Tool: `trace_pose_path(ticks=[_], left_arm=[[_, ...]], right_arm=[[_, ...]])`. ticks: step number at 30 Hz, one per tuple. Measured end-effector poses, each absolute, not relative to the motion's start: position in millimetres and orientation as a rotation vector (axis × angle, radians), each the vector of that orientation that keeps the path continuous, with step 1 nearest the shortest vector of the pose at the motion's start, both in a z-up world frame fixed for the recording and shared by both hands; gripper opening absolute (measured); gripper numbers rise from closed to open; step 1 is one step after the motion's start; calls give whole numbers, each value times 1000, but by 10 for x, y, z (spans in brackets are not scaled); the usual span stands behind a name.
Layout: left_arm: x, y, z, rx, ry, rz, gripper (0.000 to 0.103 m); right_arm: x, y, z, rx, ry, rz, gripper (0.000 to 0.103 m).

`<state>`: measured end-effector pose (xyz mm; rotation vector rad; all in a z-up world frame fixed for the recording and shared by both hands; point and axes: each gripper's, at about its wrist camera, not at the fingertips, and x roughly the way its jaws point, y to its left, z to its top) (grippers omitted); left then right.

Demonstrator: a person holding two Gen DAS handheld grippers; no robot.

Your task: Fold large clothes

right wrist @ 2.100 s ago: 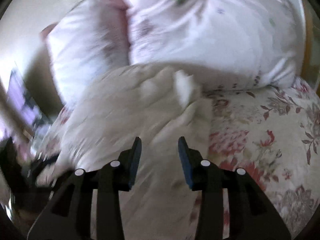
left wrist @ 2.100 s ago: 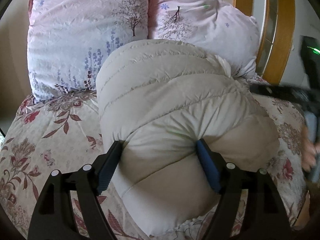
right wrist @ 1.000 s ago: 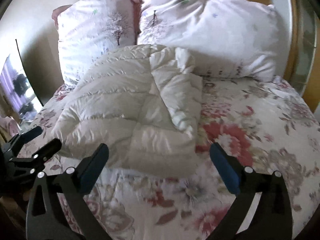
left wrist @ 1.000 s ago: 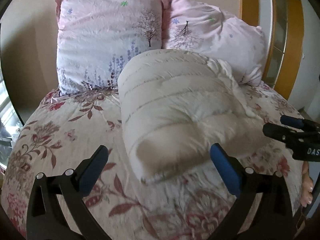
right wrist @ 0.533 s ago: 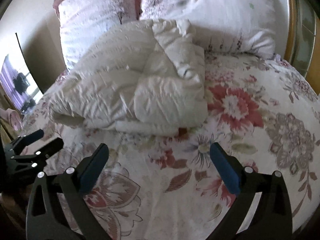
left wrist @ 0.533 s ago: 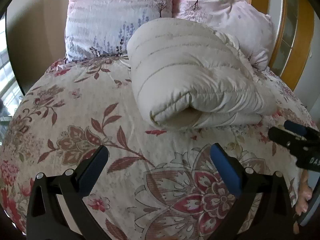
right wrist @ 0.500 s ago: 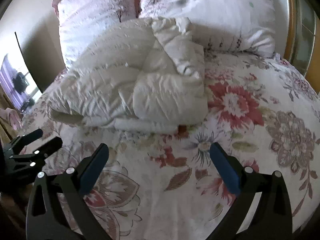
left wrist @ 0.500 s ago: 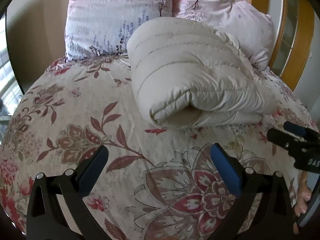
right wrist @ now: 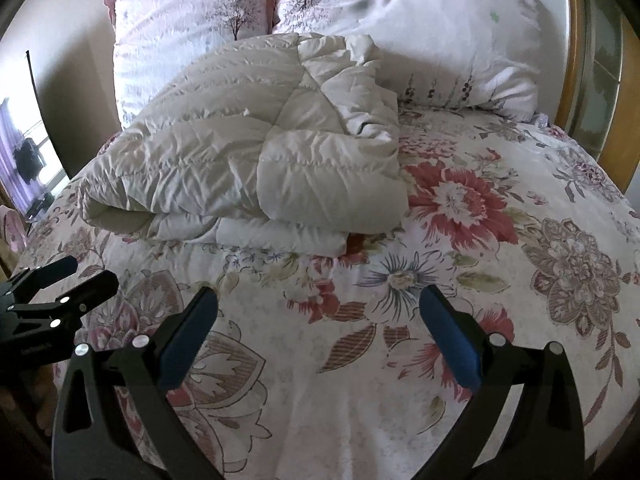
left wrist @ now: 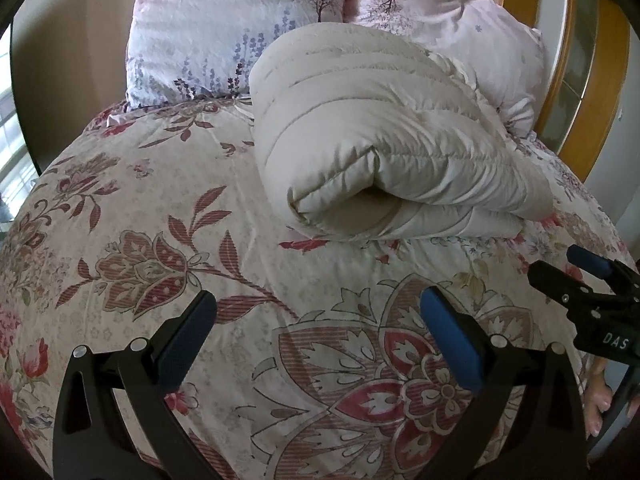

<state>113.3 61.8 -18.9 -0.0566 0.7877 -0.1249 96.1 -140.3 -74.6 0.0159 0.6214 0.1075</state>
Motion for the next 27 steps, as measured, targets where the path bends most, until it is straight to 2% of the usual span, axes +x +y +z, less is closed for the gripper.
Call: trace_pose_path(ticks=[27], left_arm=[[1147, 633, -196, -60, 780, -99, 102]], right_arm=[[1016, -1410, -784, 25, 645, 108, 101]])
